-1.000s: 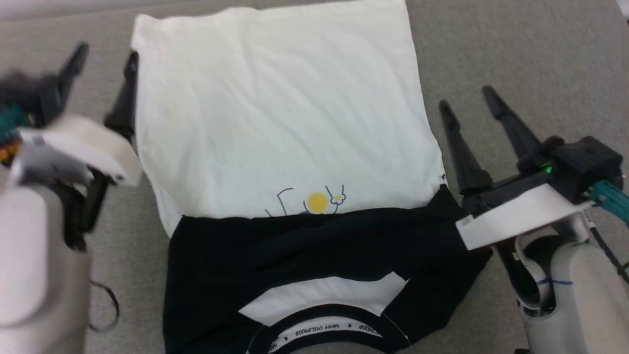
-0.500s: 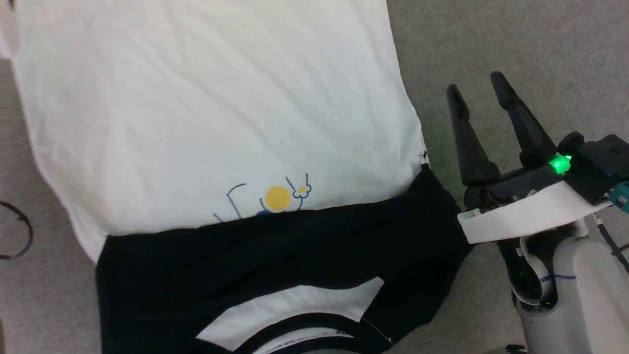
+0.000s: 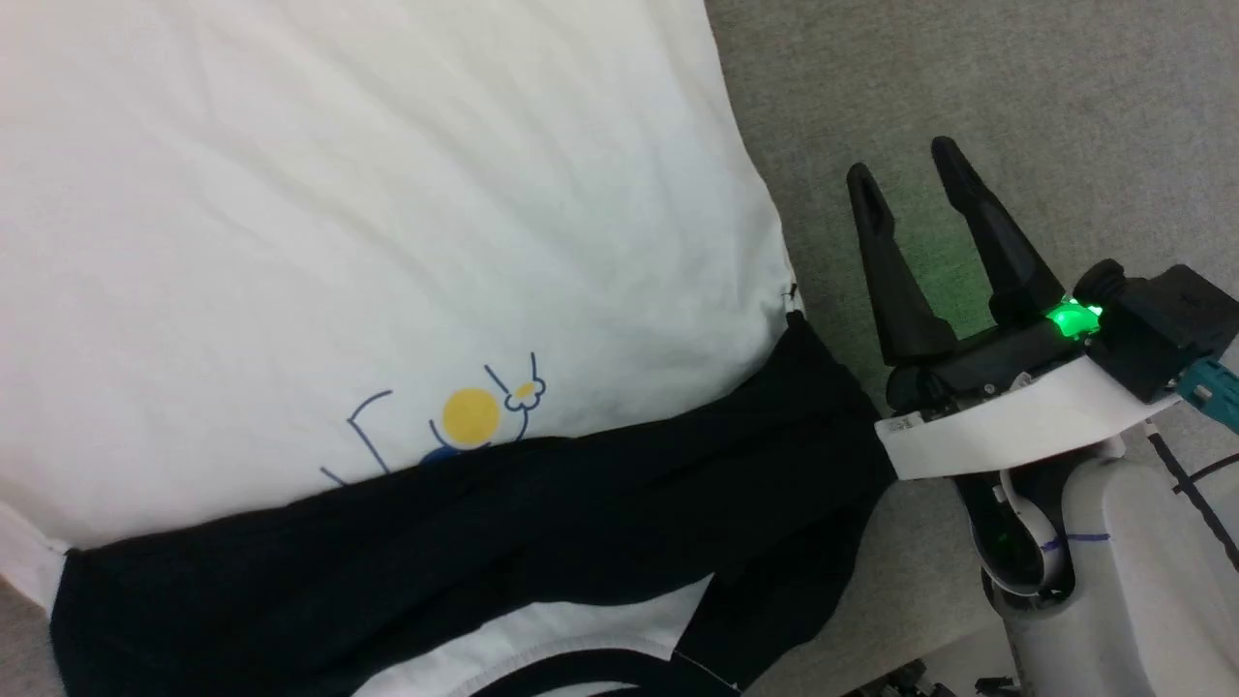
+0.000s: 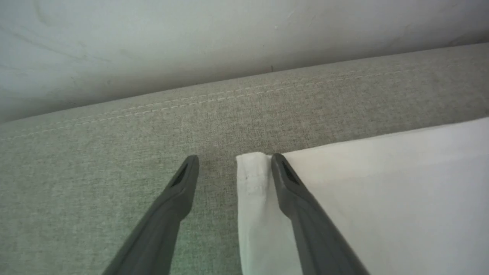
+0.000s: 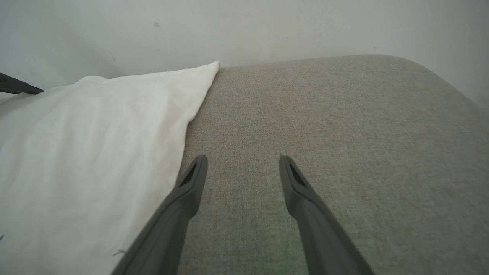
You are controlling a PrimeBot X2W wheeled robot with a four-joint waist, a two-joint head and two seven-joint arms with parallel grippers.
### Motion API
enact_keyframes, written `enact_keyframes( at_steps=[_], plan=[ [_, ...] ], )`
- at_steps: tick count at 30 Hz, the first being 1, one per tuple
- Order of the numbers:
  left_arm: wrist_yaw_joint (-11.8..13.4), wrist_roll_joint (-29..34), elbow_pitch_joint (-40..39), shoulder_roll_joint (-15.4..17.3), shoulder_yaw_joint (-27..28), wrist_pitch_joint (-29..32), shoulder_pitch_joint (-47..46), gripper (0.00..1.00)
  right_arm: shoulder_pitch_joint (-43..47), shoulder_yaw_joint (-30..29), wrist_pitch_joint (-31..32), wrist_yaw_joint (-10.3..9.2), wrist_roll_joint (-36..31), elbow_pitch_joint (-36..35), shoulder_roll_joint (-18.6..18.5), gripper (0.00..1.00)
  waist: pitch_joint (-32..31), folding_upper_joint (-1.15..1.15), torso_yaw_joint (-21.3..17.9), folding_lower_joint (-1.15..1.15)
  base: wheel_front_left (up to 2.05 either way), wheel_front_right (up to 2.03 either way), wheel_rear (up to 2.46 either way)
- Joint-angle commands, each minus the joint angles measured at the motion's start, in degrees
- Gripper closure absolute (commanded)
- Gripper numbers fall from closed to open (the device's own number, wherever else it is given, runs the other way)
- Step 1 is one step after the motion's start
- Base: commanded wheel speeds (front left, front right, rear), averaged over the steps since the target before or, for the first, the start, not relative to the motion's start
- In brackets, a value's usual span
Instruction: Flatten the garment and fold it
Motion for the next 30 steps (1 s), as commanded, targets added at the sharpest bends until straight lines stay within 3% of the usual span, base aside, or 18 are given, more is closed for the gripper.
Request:
enact_keyframes(
  at_steps=[1, 2, 3, 4, 5, 13, 21, 25, 30],
  plan=[
    [0.33, 0.4, 0.29, 0.47, -0.24, 1.35, -0.86, 0.0, -0.97, 0.37, -0.54, -0.05, 0.79, 0.28, 0.2, 0.0, 0.95, 0.0, -0.95, -0.01, 0.0, 0.0, 0.0],
    [0.36, 0.37, 0.22, 0.56, -0.37, 1.95, -0.97, 0.04, -1.01, 0.51, -0.64, -0.05, 0.96, 0.4, 0.2, 0.0, 1.02, 0.0, -0.98, -0.01, 0.0, 0.0, 0.0],
    [0.36, 0.37, 0.13, 0.68, -0.54, 2.57, -1.04, 0.42, -1.06, 0.65, -0.72, -0.05, 1.1, 0.52, 0.2, 0.0, 1.11, 0.0, -1.02, -0.01, 0.0, 0.0, 0.0],
    [0.27, 0.37, 0.12, 0.8, -0.81, 3.37, -1.0, 0.65, -1.11, 0.77, -0.79, -0.05, 1.21, 0.62, 0.2, 0.0, 1.19, 0.0, -1.05, -0.01, 0.0, 0.0, 0.0],
    [0.22, 0.2, 0.15, 0.84, -0.98, 4.25, -0.89, 1.0, -1.17, 0.84, -0.86, -0.05, 1.27, 0.7, 0.2, 0.0, 1.26, 0.0, -1.06, -0.01, 0.0, 0.0, 0.0],
    [-0.47, -1.55, -1.0, 0.97, -1.23, 7.07, 0.68, 1.0, -2.13, 0.73, -0.47, -0.05, 0.76, 0.99, 0.2, 0.0, 0.99, 0.0, -0.37, -0.01, 0.0, 0.0, 0.0],
    [-4.73, -2.06, -1.31, -0.38, -3.48, -2.78, -1.4, 1.0, -15.44, 0.76, 4.77, -0.05, -5.55, 1.24, -0.63, 0.0, 0.39, 0.0, 2.49, -0.01, 0.0, 0.0, 0.0],
    [-6.33, -2.72, -0.12, -2.39, -5.25, -7.47, -2.81, 1.0, -27.55, -0.24, 10.48, -0.05, -6.48, 8.31, -0.55, 0.0, 0.43, 0.0, 5.06, -0.01, 0.0, 0.0, 0.0],
    [-7.61, -2.94, -0.19, -4.7, -8.42, -10.48, -4.45, 1.0, -41.58, -3.29, 21.64, -0.05, -4.53, 21.94, -0.01, 0.0, 0.86, 0.0, 8.82, -0.01, 0.0, 0.0, 0.0]
  ],
)
